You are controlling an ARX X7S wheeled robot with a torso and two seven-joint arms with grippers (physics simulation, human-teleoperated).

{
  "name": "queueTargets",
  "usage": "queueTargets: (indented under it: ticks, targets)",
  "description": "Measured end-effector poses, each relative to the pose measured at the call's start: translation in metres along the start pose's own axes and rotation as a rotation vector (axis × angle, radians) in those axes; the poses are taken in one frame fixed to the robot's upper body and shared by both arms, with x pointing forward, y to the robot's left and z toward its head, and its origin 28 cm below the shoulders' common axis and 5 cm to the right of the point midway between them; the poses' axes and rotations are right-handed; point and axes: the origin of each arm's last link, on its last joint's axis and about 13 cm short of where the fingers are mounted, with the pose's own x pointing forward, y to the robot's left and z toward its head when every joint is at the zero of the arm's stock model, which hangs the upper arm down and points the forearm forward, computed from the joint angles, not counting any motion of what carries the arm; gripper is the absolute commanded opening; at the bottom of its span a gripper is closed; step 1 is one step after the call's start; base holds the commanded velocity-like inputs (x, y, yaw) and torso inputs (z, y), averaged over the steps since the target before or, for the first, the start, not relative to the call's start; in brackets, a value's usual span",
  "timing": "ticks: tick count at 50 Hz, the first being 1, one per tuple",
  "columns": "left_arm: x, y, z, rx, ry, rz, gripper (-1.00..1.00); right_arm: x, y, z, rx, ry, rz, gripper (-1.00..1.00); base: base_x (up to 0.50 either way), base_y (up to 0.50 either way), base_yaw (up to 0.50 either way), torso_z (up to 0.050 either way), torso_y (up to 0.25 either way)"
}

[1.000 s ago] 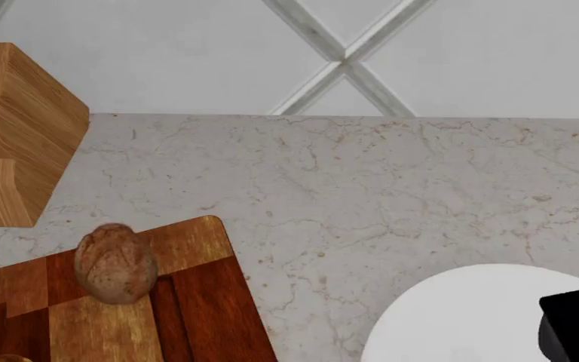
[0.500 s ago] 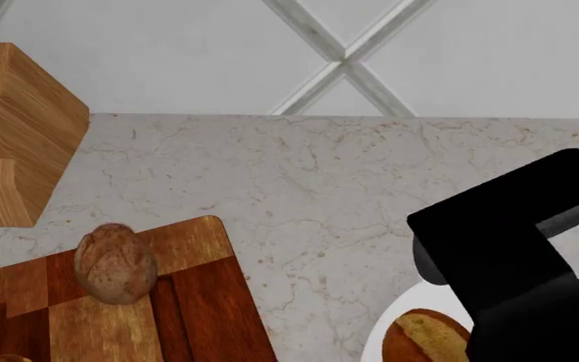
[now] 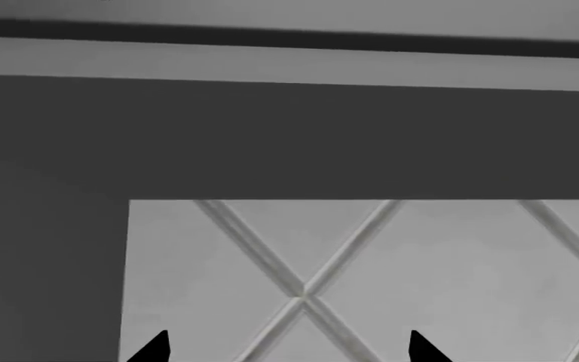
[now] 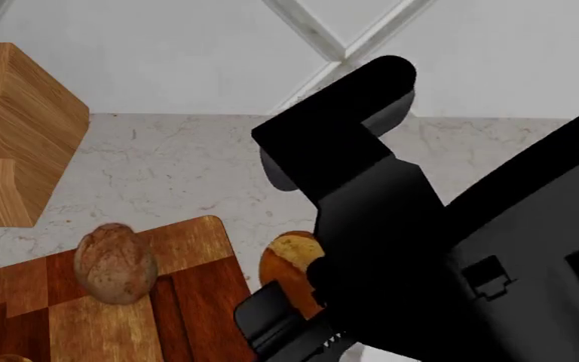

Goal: Place all breads on the cutting board.

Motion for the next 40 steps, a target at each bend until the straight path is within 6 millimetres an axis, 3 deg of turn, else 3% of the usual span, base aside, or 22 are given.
queueTargets:
  ticks: [13,40]
  targets:
    - [0.0,0.002,0.001,0.01,0.002,0.012,1.0,0.033,0.009,0.017,-0.073,-0.009,0.124,-1.0,0.0,0.0,0.0,0.0,0.0]
    - [-0.007,0.007,0.007,0.03,-0.007,0.041,1.0,0.08,0.034,0.025,-0.158,0.006,0.307,-1.0,0.0,0.0,0.0,0.0,0.0]
